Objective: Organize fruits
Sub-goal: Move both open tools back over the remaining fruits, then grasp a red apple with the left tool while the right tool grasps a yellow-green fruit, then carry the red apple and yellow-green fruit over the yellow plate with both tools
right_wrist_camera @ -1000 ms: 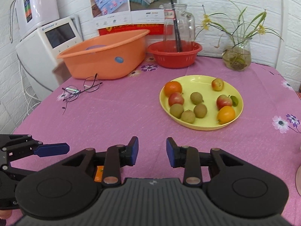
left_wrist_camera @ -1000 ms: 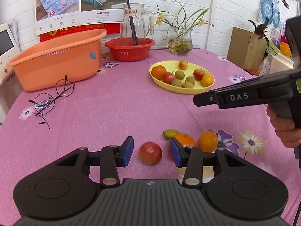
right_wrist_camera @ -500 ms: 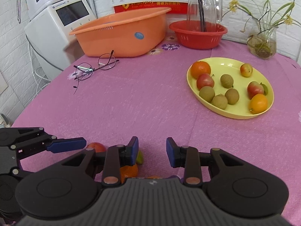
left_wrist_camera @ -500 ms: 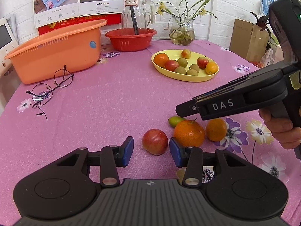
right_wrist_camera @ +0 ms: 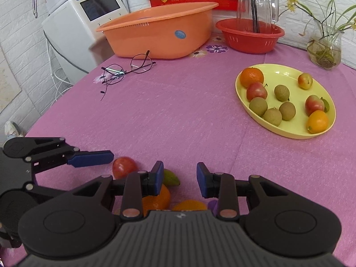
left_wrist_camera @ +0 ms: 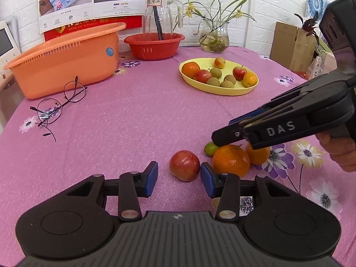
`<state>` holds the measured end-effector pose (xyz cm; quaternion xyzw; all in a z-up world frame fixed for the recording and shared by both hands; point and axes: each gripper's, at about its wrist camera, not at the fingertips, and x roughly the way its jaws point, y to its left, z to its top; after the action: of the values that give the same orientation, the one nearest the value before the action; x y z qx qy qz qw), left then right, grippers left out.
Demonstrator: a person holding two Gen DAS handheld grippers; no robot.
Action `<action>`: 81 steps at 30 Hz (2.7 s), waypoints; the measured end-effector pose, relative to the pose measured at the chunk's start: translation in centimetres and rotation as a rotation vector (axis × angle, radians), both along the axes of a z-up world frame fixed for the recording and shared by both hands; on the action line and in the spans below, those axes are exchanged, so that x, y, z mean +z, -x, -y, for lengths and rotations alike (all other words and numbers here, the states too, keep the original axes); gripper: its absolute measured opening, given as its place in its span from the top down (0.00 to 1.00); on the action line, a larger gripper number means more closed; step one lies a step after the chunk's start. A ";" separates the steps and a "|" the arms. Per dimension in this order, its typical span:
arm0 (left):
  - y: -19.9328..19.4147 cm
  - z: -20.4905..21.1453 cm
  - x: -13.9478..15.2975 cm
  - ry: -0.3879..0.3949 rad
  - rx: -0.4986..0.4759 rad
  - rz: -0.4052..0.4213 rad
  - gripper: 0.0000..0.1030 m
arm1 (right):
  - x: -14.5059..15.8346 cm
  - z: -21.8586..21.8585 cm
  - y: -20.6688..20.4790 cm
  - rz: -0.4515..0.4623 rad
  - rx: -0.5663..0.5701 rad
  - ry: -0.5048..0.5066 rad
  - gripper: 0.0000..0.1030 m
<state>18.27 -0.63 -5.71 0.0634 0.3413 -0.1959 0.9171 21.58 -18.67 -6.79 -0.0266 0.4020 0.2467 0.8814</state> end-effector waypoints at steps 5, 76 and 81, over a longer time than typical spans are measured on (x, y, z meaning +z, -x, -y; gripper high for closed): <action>-0.1 0.0 0.0 0.003 0.007 0.000 0.61 | -0.2 0.4 1.0 -0.022 0.011 0.032 0.32; -4.3 7.7 3.2 0.000 -0.057 0.090 0.71 | 2.7 10.2 -3.2 0.161 -0.337 -0.102 0.38; -6.0 9.2 3.9 0.020 -0.062 0.092 0.71 | 3.1 10.8 -4.2 0.165 -0.369 -0.121 0.38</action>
<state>24.24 -9.80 -1.80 0.0738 0.2949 -0.2243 0.9259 25.78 -29.49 -3.69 0.0803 0.3109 0.1019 0.9416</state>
